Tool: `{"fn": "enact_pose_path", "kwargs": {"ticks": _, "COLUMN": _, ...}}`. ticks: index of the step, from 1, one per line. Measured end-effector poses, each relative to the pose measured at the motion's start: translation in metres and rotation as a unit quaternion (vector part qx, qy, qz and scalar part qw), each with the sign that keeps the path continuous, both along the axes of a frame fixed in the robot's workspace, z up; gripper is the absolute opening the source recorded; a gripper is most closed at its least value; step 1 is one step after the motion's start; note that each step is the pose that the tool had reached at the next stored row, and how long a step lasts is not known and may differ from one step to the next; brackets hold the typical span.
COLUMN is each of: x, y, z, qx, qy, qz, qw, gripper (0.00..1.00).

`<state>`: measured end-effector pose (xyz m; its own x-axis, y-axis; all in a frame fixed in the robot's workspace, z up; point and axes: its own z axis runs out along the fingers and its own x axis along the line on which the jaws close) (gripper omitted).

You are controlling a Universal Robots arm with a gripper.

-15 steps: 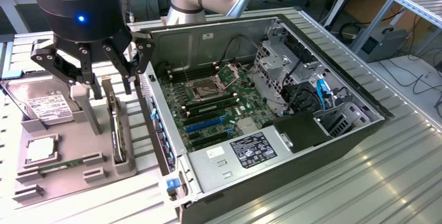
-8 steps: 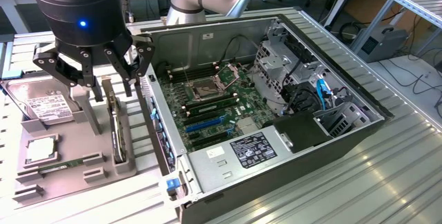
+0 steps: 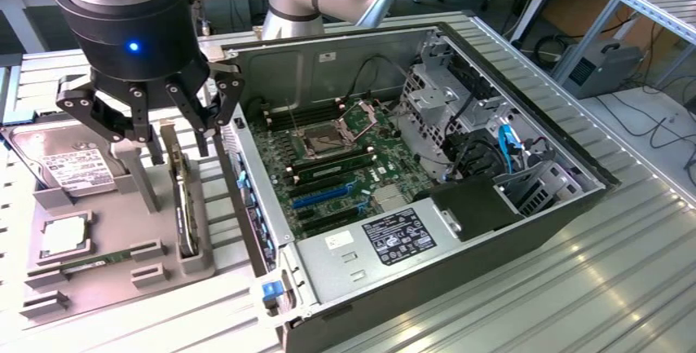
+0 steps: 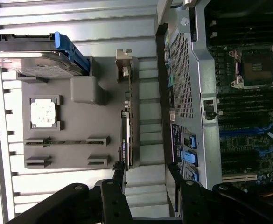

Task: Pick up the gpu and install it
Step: 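Pick up the gpu and move the gpu toward the slot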

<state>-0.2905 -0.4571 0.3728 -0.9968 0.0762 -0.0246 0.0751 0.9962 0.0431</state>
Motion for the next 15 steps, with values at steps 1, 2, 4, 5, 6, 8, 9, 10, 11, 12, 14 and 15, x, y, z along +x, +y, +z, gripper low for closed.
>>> {"fn": "enact_pose_path", "kwargs": {"ticks": 1, "x": 0.0, "y": 0.0, "z": -0.0008, "qx": 0.0, "qy": 0.0, "qz": 0.0, "qw": 1.0, "gripper": 0.48}}
{"fn": "enact_pose_path", "kwargs": {"ticks": 2, "x": 0.0, "y": 0.0, "z": -0.001, "qx": 0.0, "qy": 0.0, "qz": 0.0, "qw": 1.0, "gripper": 0.48}}
{"fn": "enact_pose_path", "kwargs": {"ticks": 4, "x": 0.0, "y": 0.0, "z": -0.0014, "qx": 0.0, "qy": 0.0, "qz": 0.0, "qw": 1.0, "gripper": 0.48}}
{"fn": "enact_pose_path", "kwargs": {"ticks": 5, "x": 0.0, "y": 0.0, "z": -0.0014, "qx": 0.0, "qy": 0.0, "qz": 0.0, "qw": 1.0, "gripper": 0.48}}
{"fn": "enact_pose_path", "kwargs": {"ticks": 6, "x": 0.0, "y": 0.0, "z": -0.0017, "qx": 0.0, "qy": 0.0, "qz": 0.0, "qw": 1.0, "gripper": 0.48}}
{"fn": "enact_pose_path", "kwargs": {"ticks": 8, "x": 0.0, "y": 0.0, "z": -0.002, "qx": 0.0, "qy": 0.0, "qz": 0.0, "qw": 1.0, "gripper": 0.48}}
{"fn": "enact_pose_path", "kwargs": {"ticks": 9, "x": 0.0, "y": 0.0, "z": -0.0021, "qx": 0.0, "qy": 0.0, "qz": 0.0, "qw": 1.0, "gripper": 0.48}}
{"fn": "enact_pose_path", "kwargs": {"ticks": 10, "x": 0.0, "y": 0.0, "z": -0.0023, "qx": 0.0, "qy": 0.0, "qz": 0.0, "qw": 1.0, "gripper": 0.48}}
{"fn": "enact_pose_path", "kwargs": {"ticks": 11, "x": 0.0, "y": 0.0, "z": -0.0027, "qx": 0.0, "qy": 0.0, "qz": 0.0, "qw": 1.0, "gripper": 0.48}}
{"fn": "enact_pose_path", "kwargs": {"ticks": 12, "x": 0.0, "y": 0.0, "z": -0.0029, "qx": 0.0, "qy": 0.0, "qz": 0.0, "qw": 1.0, "gripper": 0.48}}
{"fn": "enact_pose_path", "kwargs": {"ticks": 14, "x": 0.0, "y": 0.0, "z": -0.0033, "qx": 0.0, "qy": 0.0, "qz": 0.0, "qw": 1.0, "gripper": 0.48}}
{"fn": "enact_pose_path", "kwargs": {"ticks": 15, "x": 0.0, "y": 0.0, "z": -0.0034, "qx": 0.0, "qy": 0.0, "qz": 0.0, "qw": 1.0, "gripper": 0.48}}
